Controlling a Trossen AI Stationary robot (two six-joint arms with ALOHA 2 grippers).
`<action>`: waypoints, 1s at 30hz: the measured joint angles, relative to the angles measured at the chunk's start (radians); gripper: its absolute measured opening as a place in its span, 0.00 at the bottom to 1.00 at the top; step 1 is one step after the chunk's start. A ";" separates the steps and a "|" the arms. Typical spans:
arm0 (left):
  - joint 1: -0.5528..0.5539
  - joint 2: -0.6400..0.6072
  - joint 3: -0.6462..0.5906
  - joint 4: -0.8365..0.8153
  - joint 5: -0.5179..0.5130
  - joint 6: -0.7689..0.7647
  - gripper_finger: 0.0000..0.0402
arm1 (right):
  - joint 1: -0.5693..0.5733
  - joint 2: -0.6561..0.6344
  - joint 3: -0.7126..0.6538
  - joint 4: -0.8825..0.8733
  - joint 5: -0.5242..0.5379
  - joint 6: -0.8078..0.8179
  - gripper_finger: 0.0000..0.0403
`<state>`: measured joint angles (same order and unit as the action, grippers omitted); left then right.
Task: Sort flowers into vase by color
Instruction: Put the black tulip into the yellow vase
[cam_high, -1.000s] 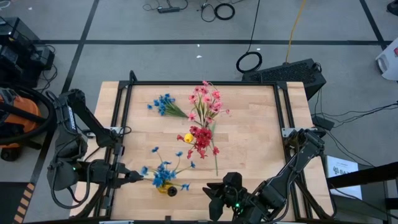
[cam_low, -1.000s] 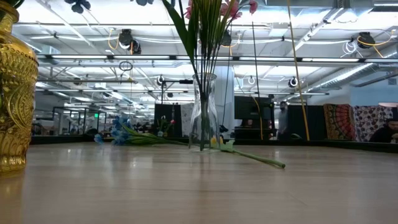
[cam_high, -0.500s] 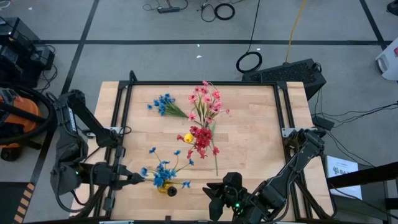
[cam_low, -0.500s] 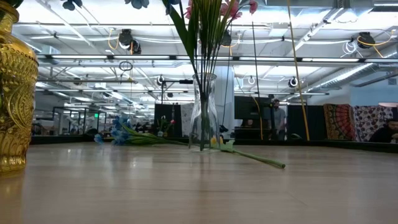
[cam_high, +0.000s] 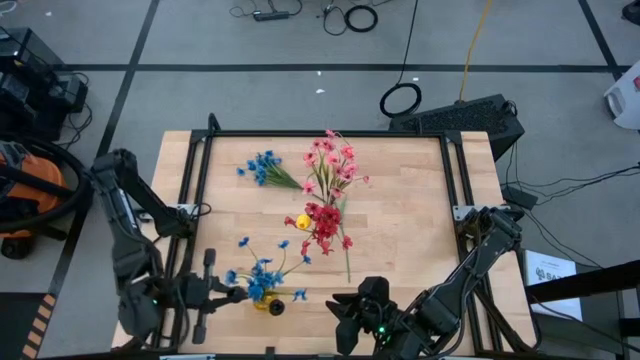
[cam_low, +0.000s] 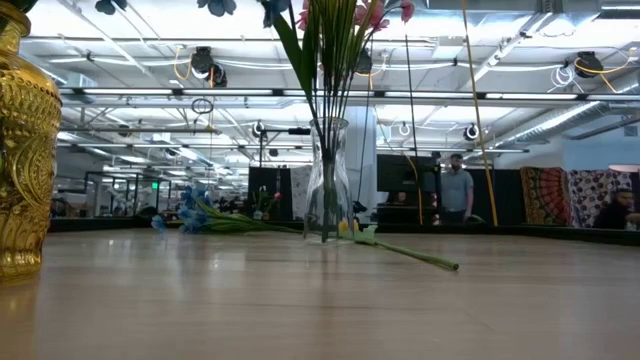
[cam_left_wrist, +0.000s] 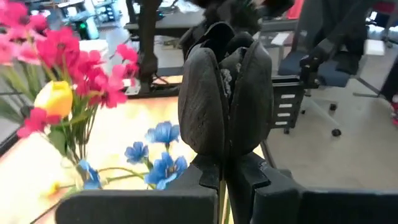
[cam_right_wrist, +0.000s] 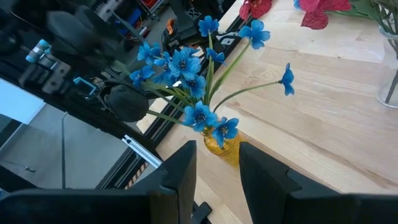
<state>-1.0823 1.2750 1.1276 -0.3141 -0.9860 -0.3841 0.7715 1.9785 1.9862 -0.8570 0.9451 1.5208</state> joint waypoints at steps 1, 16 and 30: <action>0.002 0.003 -0.012 0.007 -0.010 -0.016 0.03 | 0.000 0.000 0.000 0.000 0.000 0.000 0.28; 0.023 0.028 -0.058 0.018 -0.005 -0.090 0.16 | 0.000 0.000 0.000 0.008 0.000 0.000 0.28; 0.020 -0.029 -0.058 0.017 0.055 -0.107 0.46 | 0.002 0.000 0.000 0.007 -0.006 0.003 0.28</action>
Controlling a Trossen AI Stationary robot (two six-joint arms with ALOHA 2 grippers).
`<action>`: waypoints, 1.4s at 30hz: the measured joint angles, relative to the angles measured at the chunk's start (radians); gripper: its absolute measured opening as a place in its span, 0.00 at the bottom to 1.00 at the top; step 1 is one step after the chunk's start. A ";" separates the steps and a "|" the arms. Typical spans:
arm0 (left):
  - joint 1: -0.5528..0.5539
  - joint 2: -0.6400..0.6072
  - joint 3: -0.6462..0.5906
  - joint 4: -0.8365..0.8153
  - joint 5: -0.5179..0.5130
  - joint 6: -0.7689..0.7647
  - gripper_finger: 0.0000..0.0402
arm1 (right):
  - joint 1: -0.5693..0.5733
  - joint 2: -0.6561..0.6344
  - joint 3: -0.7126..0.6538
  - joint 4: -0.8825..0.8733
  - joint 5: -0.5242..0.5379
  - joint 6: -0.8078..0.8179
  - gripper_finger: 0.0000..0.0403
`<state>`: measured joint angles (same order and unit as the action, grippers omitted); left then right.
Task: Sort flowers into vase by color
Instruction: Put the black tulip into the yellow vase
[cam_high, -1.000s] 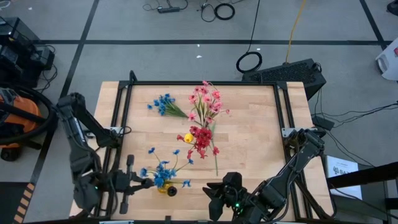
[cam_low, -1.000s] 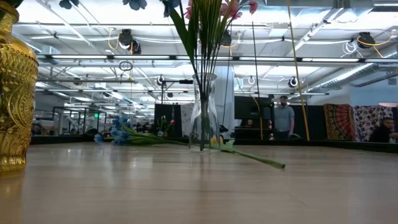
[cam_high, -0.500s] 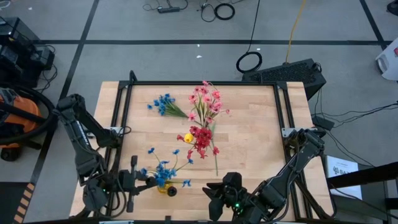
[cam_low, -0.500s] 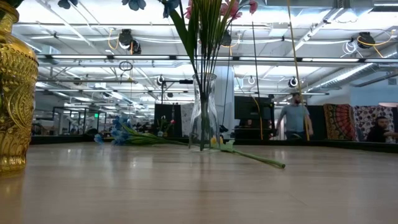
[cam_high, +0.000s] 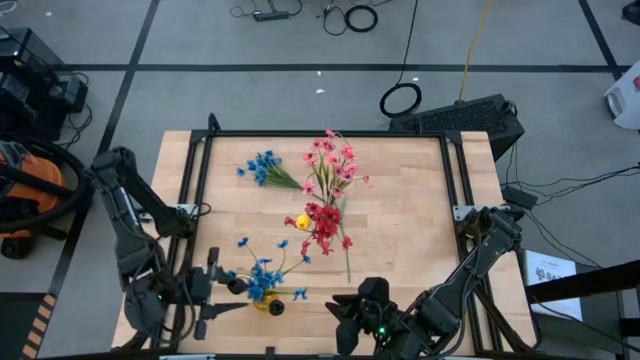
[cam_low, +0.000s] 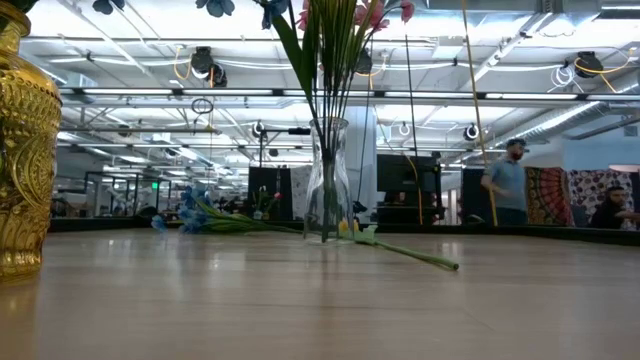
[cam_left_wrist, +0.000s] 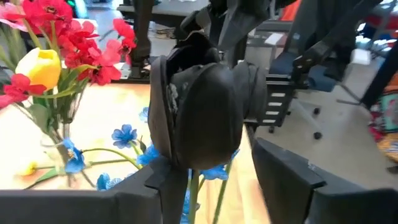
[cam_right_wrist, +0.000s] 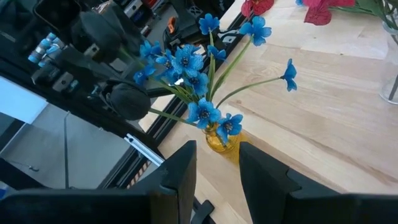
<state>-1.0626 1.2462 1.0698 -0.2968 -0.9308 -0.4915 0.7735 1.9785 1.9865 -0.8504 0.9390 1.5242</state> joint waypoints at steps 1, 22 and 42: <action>0.000 -0.010 0.000 0.000 0.014 0.000 0.46 | 0.000 0.000 0.000 -0.004 -0.003 0.000 0.28; 0.001 -0.023 0.000 -0.217 0.126 -0.001 0.46 | -0.003 0.000 0.000 -0.013 -0.002 0.008 0.28; 0.000 -0.181 0.000 -0.419 0.380 -0.001 0.46 | -0.016 0.000 0.000 -0.017 0.001 0.002 0.28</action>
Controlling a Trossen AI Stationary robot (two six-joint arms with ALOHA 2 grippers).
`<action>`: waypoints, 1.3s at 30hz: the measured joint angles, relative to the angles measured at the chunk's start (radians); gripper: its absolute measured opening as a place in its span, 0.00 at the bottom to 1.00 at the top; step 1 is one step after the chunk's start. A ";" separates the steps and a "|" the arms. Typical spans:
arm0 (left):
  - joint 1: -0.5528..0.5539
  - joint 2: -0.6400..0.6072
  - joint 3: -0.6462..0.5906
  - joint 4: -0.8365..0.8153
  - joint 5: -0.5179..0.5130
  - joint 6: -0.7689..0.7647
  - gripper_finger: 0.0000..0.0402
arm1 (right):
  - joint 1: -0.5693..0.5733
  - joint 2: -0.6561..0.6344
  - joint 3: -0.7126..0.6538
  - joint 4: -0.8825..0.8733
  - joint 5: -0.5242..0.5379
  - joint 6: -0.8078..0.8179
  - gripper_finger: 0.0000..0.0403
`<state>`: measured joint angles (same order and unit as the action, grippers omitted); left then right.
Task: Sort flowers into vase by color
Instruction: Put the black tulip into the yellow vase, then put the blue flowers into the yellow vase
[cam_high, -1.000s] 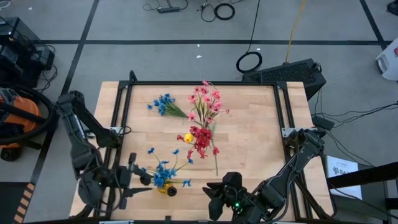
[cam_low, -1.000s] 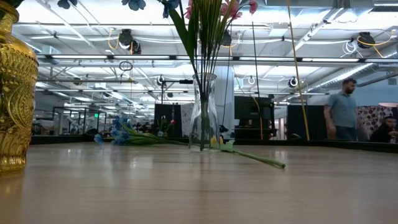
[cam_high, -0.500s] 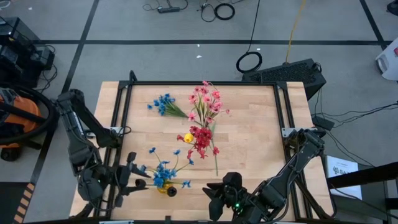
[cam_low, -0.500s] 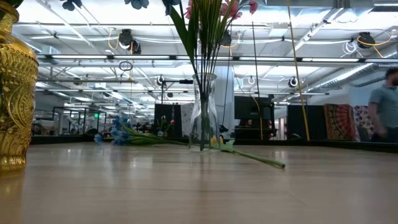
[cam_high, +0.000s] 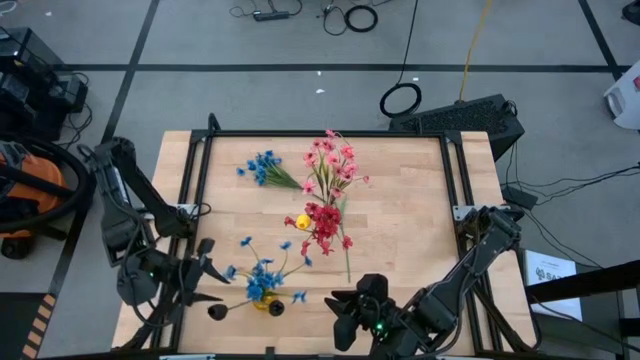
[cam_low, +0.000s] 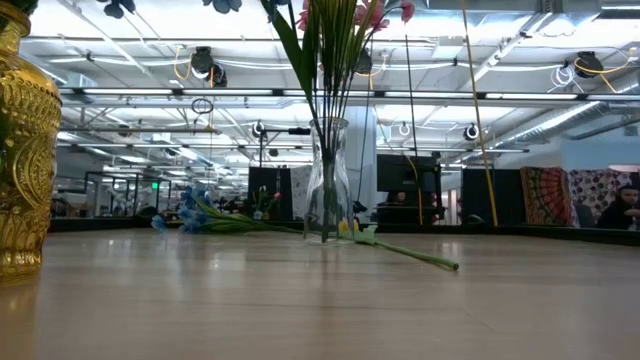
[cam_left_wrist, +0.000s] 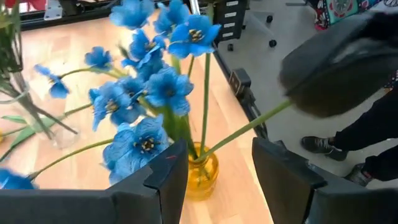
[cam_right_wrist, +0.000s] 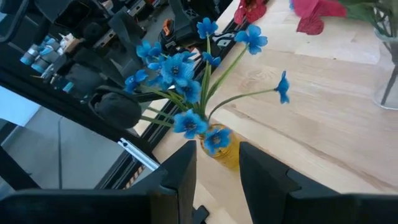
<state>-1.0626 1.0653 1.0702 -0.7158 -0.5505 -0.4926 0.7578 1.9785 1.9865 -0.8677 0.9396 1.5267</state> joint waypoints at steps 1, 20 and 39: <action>0.000 -0.007 0.000 -0.014 0.000 0.000 0.46 | -0.002 0.000 0.000 -0.007 -0.002 0.000 0.28; 0.171 -0.146 0.000 -0.396 -0.169 -0.389 0.46 | -0.022 -0.041 -0.120 -0.636 -0.429 0.517 0.28; 0.991 -0.008 0.000 -0.322 0.057 -0.358 0.46 | -0.279 -0.739 -1.375 0.436 -0.553 0.176 0.28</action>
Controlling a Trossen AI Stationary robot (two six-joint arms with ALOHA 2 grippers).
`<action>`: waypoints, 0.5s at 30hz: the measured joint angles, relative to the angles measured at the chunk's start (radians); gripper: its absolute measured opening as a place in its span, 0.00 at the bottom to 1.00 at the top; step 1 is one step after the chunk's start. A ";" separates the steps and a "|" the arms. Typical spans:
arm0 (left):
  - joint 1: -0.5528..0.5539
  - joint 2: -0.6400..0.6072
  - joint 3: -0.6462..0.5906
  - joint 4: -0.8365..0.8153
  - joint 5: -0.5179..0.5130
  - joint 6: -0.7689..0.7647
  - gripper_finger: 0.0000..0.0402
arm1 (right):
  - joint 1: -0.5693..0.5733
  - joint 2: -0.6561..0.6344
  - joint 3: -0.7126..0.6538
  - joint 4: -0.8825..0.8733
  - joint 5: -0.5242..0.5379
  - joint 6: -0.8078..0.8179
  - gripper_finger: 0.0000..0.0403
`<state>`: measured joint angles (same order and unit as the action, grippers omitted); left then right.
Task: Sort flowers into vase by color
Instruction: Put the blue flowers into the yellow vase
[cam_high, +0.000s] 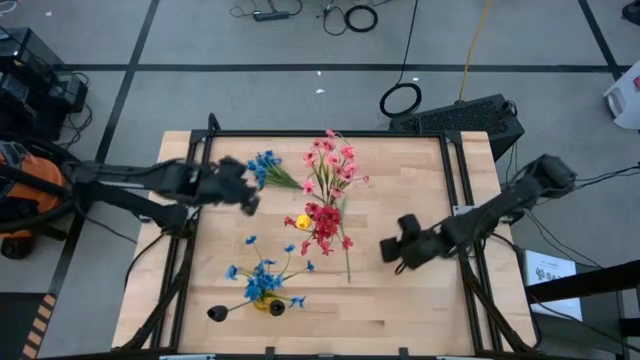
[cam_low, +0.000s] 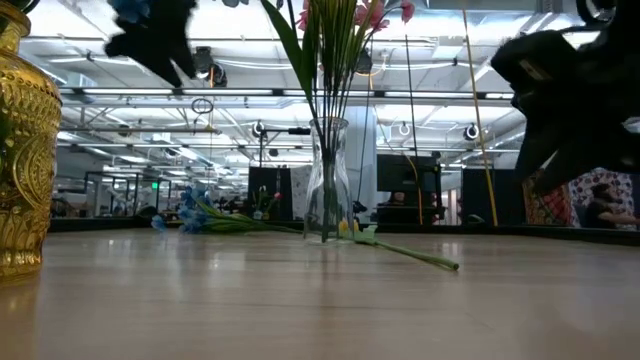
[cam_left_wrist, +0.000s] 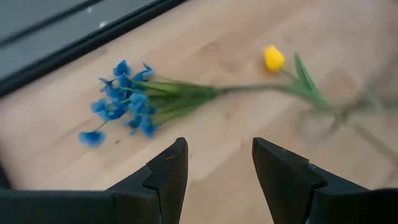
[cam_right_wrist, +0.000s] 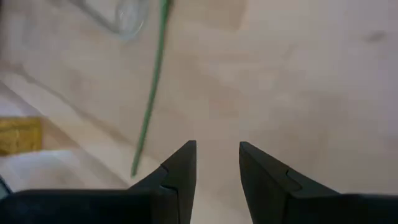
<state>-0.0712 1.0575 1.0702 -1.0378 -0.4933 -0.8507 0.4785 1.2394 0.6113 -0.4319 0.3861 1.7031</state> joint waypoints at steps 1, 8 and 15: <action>0.045 0.024 0.000 0.038 0.020 -0.001 0.46 | -0.018 -0.048 -0.033 0.001 0.000 -0.017 0.28; 0.274 0.201 0.000 0.313 0.187 -0.037 0.46 | -0.168 -0.317 -0.129 -0.092 0.004 -0.227 0.28; 0.348 0.321 0.000 0.345 0.246 -0.195 0.46 | -0.406 -0.416 -0.129 -0.195 -0.043 -0.557 0.28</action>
<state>0.2768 1.3789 1.0702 -0.6926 -0.2474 -1.0456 0.0726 0.8237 0.4824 -0.6273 0.3428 1.1465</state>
